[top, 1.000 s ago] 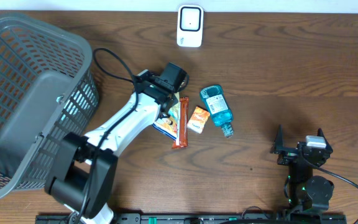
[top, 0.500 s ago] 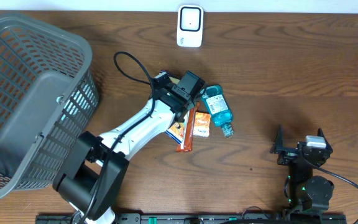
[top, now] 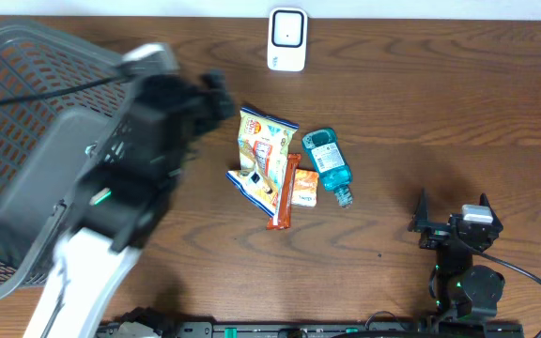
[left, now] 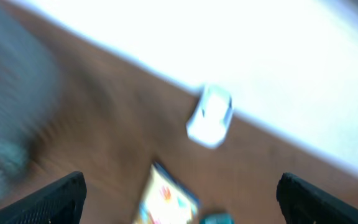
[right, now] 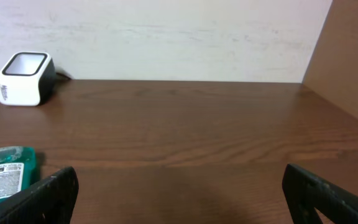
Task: Scan the item barcode
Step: 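Return the left gripper into the basket and grasp the pale green pouch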
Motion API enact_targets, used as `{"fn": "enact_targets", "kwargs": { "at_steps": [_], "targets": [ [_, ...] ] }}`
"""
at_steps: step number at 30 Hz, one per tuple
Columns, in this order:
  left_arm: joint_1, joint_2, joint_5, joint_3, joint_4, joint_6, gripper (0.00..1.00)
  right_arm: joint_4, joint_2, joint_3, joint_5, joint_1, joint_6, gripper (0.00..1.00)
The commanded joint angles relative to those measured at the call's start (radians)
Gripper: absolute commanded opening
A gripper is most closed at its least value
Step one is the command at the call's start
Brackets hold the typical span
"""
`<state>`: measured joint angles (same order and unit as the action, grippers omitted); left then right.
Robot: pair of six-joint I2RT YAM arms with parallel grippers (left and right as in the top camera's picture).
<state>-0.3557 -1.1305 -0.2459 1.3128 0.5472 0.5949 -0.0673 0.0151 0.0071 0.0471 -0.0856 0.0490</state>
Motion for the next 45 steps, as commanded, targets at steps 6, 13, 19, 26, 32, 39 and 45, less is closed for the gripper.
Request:
{"fn": "enact_targets", "kwargs": {
  "at_steps": [6,13,19,26,32,39,45],
  "targets": [
    [0.467,0.165,-0.076,0.004,0.157,-0.078,0.98,-0.004,-0.003,-0.002,-0.001,0.008,0.012,0.99],
    [0.784,0.011,0.146,0.004,0.283,0.089,0.98,-0.004,-0.003,-0.002,-0.001,0.008,0.012,0.99],
    [0.913,-0.230,0.492,0.004,0.275,0.211,0.98,-0.004,-0.003,-0.002,-0.001,0.008,0.012,0.99],
    [0.914,-0.494,0.684,0.004,0.273,0.265,0.98,-0.004,-0.003,-0.002,-0.001,0.008,0.012,0.99],
    [0.910,-0.680,0.766,0.002,0.229,0.271,0.98,-0.004,-0.003,-0.002,-0.001,0.008,0.012,0.99],
    [0.882,-0.816,0.770,0.000,0.148,0.253,0.98,-0.004,-0.003,-0.002,-0.001,0.008,0.012,0.99],
    [0.866,-0.876,0.769,0.000,0.094,0.253,0.99,-0.004,-0.003,-0.002,-0.001,0.008,0.012,0.99]
  ]
}}
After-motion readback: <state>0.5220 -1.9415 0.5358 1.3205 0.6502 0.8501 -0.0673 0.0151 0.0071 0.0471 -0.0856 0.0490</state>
